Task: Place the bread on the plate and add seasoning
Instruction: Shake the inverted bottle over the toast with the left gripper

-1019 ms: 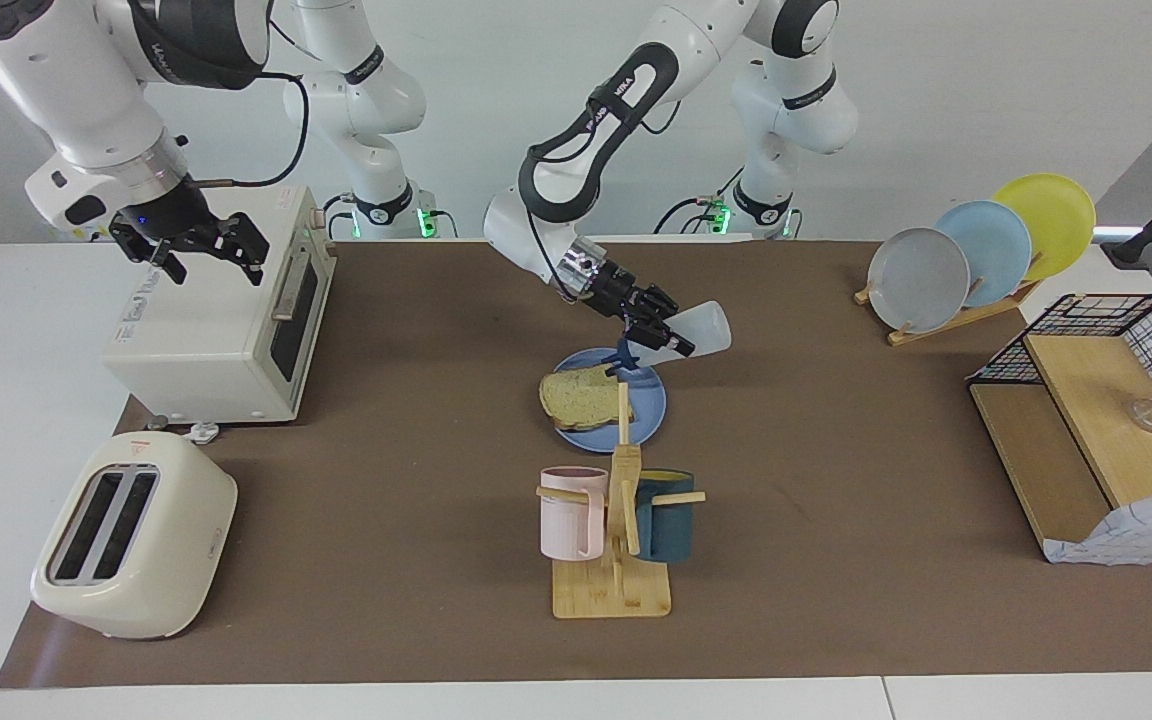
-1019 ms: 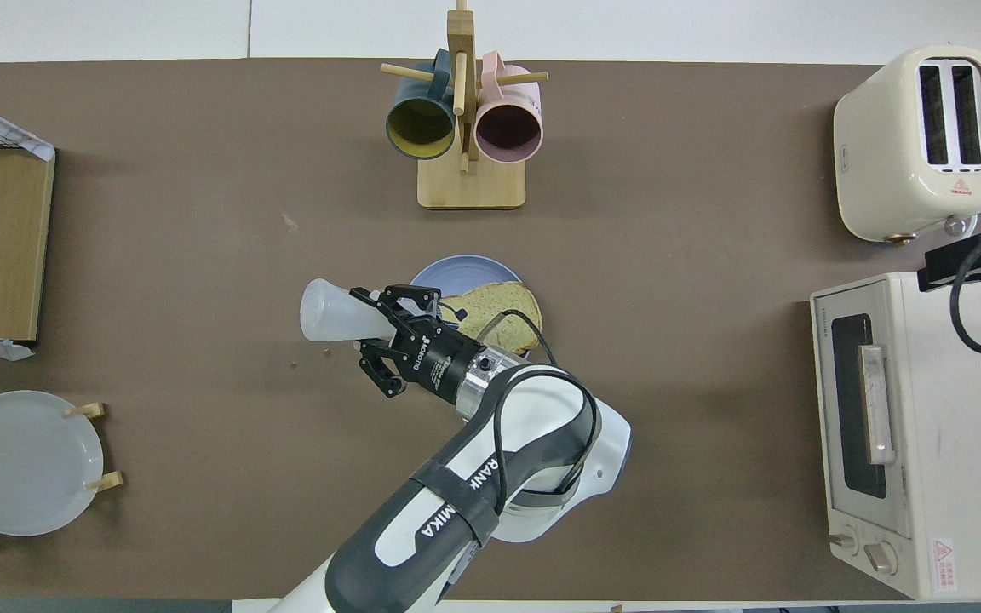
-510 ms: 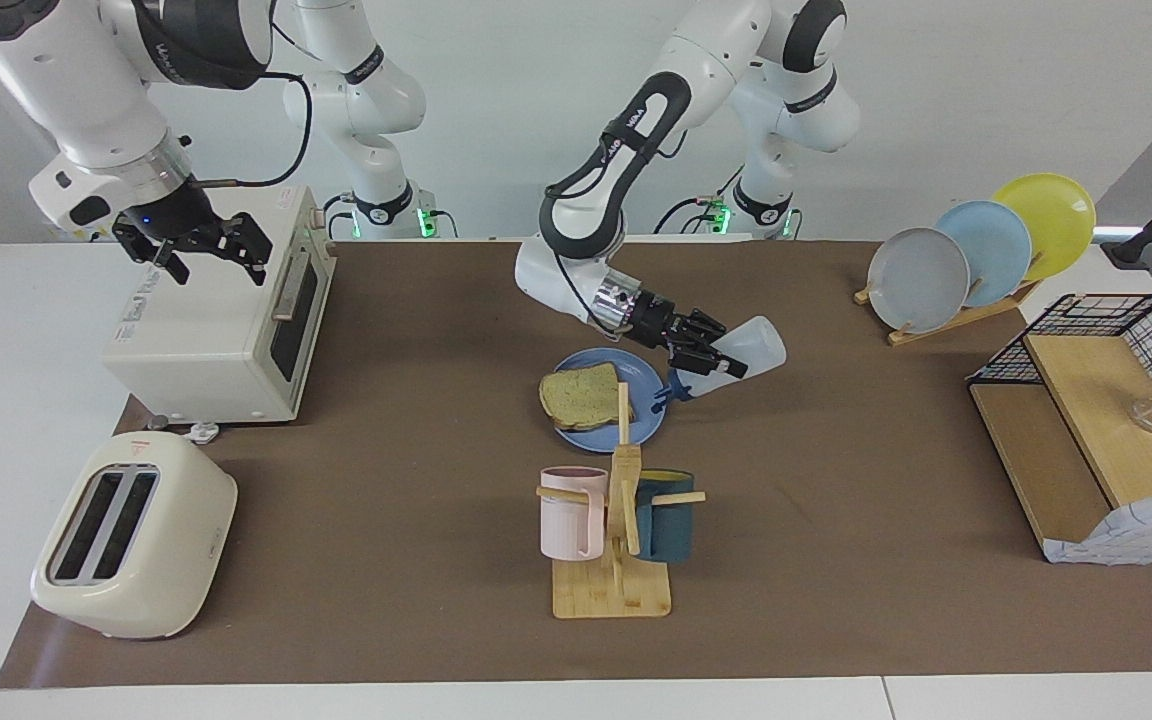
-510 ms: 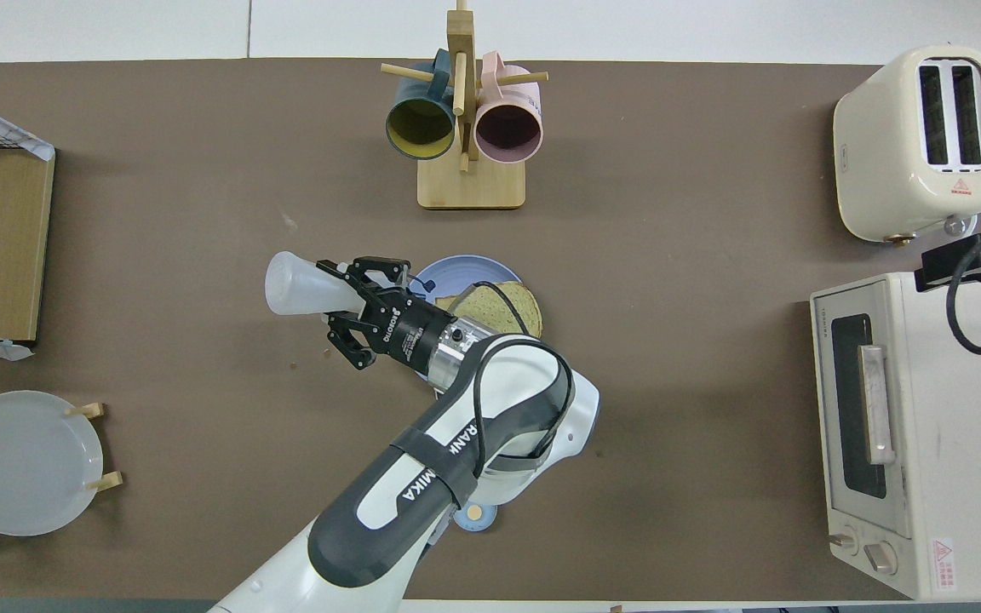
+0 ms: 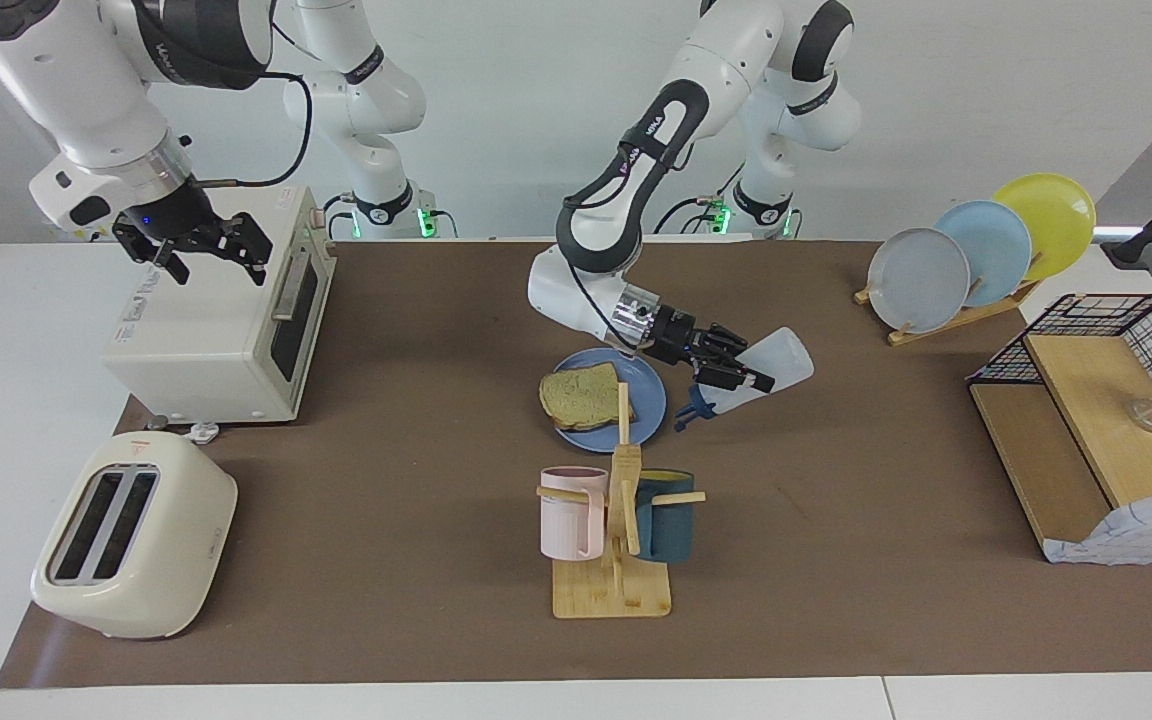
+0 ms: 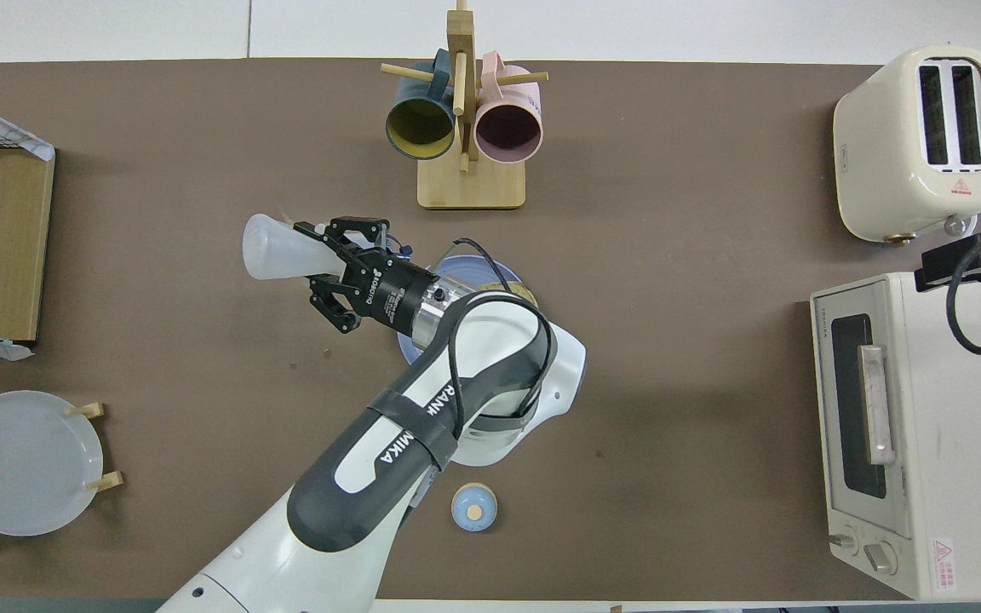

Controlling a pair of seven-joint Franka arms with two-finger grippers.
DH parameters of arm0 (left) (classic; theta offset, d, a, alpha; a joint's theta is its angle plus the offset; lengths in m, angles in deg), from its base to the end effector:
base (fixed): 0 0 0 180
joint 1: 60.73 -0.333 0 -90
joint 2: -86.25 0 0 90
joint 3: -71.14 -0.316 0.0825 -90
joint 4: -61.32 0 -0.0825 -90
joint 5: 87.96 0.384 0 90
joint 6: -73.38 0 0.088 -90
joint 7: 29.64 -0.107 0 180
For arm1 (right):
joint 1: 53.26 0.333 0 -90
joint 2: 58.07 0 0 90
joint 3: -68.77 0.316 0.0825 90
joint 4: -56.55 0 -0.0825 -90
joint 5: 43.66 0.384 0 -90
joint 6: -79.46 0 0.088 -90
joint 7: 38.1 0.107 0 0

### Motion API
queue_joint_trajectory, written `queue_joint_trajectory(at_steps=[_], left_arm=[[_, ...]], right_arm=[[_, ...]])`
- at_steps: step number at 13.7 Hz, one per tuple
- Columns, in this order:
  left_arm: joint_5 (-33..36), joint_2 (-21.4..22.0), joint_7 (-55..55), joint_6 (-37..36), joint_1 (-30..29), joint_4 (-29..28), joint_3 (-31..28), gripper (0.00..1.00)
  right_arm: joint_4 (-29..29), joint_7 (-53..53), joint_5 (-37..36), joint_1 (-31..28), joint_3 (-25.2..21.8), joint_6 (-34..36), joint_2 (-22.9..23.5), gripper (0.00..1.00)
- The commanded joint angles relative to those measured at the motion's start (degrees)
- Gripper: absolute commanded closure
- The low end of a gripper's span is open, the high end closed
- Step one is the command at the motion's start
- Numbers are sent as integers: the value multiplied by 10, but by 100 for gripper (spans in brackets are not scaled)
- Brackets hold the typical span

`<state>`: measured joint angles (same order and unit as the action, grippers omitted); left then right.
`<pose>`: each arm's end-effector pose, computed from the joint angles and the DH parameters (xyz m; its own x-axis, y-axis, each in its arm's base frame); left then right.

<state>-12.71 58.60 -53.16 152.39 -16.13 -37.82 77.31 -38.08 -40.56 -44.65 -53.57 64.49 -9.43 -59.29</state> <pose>0.4829 -0.3925 0.3419 0.3165 -0.3417 -0.8849 -0.7869 0.4264 -0.4461 0.5414 -0.0458 0.5966 0.9961 -0.0371 -0.0795 -0.0362 -0.9993 0.0123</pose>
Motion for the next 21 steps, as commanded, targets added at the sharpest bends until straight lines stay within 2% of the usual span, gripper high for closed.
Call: queue_joint_trajectory(at_steps=[1, 5, 9, 12, 18, 21], left_arm=[[-33, -8, 1, -30, 60, 22, -2, 100], [-72, -2, 1, -66, 143, 25, -2, 100], [-77, -3, 1, -80, 156, 40, -1, 100], [-73, -3, 1, -70, 136, 40, -6, 100], [-25, -14, 1, -16, 5, 35, -7, 100], [-7, -19, 1, -3, -26, 35, -7, 100]], right_arm=[[-8, -14, -1, -4, 2, -6, -5, 0], [-8, -14, -1, -4, 2, -6, -5, 0], [-8, -14, -1, -4, 2, -6, -5, 0], [-8, -14, -1, -3, 2, -6, -5, 0], [-8, -14, -1, -4, 2, -6, -5, 0], [-8, -14, -1, -4, 2, -6, -5, 0]])
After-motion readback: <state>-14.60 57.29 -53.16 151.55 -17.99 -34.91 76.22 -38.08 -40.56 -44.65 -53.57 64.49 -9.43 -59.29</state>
